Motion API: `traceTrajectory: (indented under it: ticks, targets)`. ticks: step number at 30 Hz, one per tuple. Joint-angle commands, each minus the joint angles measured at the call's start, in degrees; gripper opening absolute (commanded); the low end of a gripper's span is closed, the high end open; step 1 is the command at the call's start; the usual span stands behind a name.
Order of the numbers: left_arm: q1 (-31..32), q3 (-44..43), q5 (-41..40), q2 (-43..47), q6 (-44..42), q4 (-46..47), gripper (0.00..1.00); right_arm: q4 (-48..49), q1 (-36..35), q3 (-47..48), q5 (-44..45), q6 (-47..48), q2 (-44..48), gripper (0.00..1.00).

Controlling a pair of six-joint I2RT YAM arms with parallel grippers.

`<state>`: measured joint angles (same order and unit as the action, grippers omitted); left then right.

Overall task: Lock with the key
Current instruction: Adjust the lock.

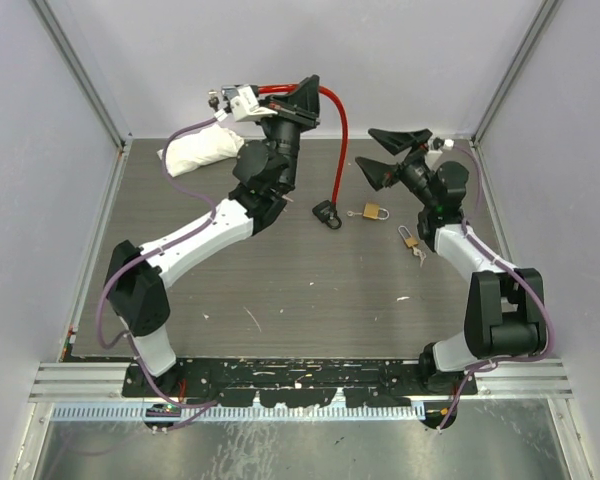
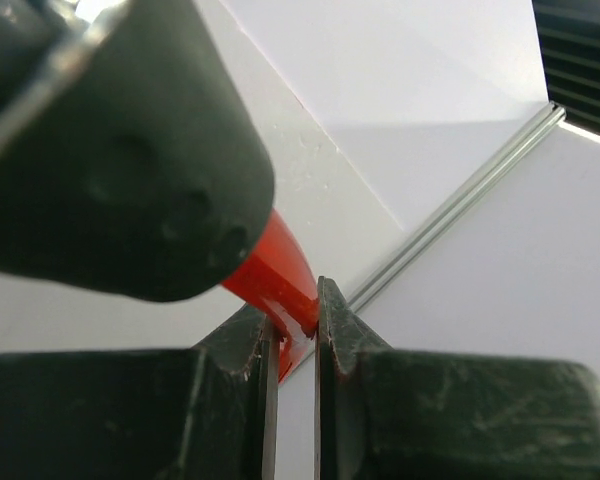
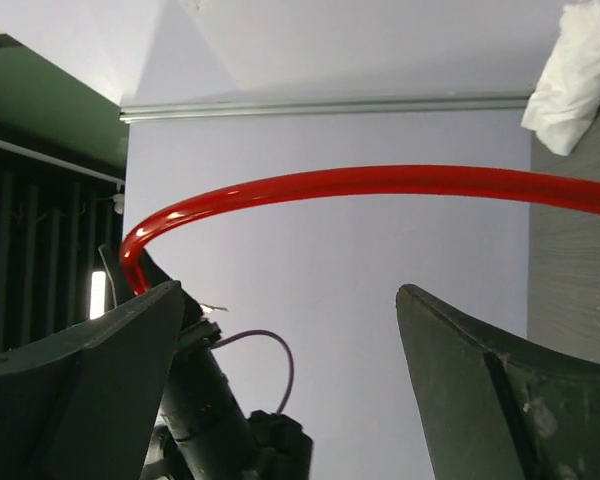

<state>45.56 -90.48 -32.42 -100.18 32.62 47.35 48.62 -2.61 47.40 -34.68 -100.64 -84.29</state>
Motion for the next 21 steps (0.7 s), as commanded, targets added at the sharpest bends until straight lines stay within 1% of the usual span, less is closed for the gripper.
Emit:
traceTrajectory:
  ticks: [1, 3, 5, 8, 11, 16, 21]
  targets:
    - [1.75, -4.76, 1.47, 0.29, 0.81, 6.26, 0.00, -8.20, -2.99, 6.87, 2.66, -4.28, 0.89, 0.92]
    - [1.95, -5.08, 1.61, 0.12, 0.54, 6.28, 0.00, -6.68, -3.66, 5.80, 2.51, -7.76, 0.52, 0.90]
    - [2.19, -5.03, 1.95, 0.07, 0.43, 6.34, 0.00, -7.22, -3.56, 4.30, 3.37, -9.43, 1.70, 0.89]
    - [2.59, -4.00, 3.07, -0.01, 1.42, 7.80, 0.00, -9.16, -3.45, 2.68, 6.99, -11.04, 3.64, 0.87]
    - [3.01, -1.90, 4.37, 0.31, 3.68, 10.54, 0.00, -9.70, -3.02, 2.73, 10.32, -11.74, 2.50, 0.87]
    - [3.84, 4.84, 6.22, 3.59, 5.17, 14.69, 0.00, -4.82, 0.56, 5.06, 11.51, -14.70, -1.21, 0.87]
    - [4.04, 10.23, 4.90, 6.46, 3.48, 17.92, 0.00, -1.95, 1.64, 4.66, 11.05, -14.37, -0.79, 0.86]
